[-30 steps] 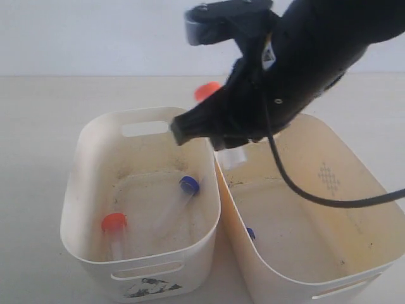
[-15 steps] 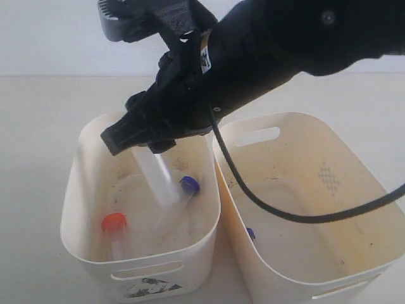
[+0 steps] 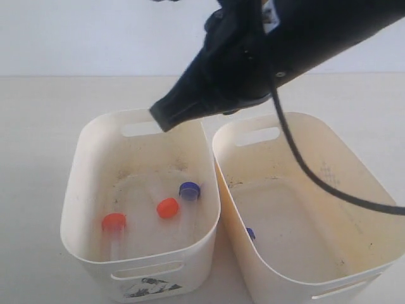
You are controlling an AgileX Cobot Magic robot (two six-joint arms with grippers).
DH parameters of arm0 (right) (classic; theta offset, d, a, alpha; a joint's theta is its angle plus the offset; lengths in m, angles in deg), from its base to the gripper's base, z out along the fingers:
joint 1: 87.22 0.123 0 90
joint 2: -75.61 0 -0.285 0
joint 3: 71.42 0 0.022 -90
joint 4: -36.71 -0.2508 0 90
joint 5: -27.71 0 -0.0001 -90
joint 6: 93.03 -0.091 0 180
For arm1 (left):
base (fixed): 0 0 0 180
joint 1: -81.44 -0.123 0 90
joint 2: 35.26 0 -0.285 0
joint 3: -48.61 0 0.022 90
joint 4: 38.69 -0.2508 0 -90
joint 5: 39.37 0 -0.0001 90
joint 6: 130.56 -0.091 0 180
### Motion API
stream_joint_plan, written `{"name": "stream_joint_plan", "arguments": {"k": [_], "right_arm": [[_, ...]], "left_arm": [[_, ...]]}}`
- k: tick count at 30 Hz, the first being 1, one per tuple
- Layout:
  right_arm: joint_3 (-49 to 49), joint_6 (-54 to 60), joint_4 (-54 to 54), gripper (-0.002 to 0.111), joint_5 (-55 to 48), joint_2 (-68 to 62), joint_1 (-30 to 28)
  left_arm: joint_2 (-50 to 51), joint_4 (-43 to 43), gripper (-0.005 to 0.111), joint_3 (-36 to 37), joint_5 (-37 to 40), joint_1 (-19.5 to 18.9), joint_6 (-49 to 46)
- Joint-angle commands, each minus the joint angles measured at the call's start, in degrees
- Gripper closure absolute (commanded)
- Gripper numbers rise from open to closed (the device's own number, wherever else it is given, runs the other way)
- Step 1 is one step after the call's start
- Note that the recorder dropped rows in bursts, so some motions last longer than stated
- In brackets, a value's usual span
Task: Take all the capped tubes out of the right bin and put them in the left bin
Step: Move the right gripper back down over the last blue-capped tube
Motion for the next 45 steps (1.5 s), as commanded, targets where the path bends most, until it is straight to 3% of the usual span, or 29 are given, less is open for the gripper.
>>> {"name": "stream_joint_plan", "arguments": {"k": [1,5,12,19,32,39,45], "right_arm": [[0.3,-0.7,2.3,0.109,-8.9,2.5,-3.0],[-1.4,-0.9,2.3,0.109,-11.8,2.6,-5.2],[-10.0,-2.1,1.7,0.109,-4.8,2.6,-8.1],[-14.8,-2.4,0.1,0.109,-4.5,2.6,-8.1],[-15.1,-2.8,-1.7,0.109,-3.5,2.6,-8.1],[-14.9,-2.5,-2.8,0.109,-11.0,2.6,-8.1],[-14.9,0.0,-13.4,0.109,-10.1,2.6,-11.2]], "left_arm": [[0.0,0.2,0.102,-0.2,-0.5,0.1,0.8],[0.0,0.2,0.102,-0.2,-0.5,0.1,0.8],[0.0,0.2,0.102,-0.2,-0.5,0.1,0.8],[0.0,0.2,0.102,-0.2,-0.5,0.1,0.8],[0.0,0.2,0.102,-0.2,-0.5,0.1,0.8],[0.0,0.2,0.102,-0.2,-0.5,0.1,0.8],[0.0,0.2,0.102,-0.2,-0.5,0.1,0.8]]}}
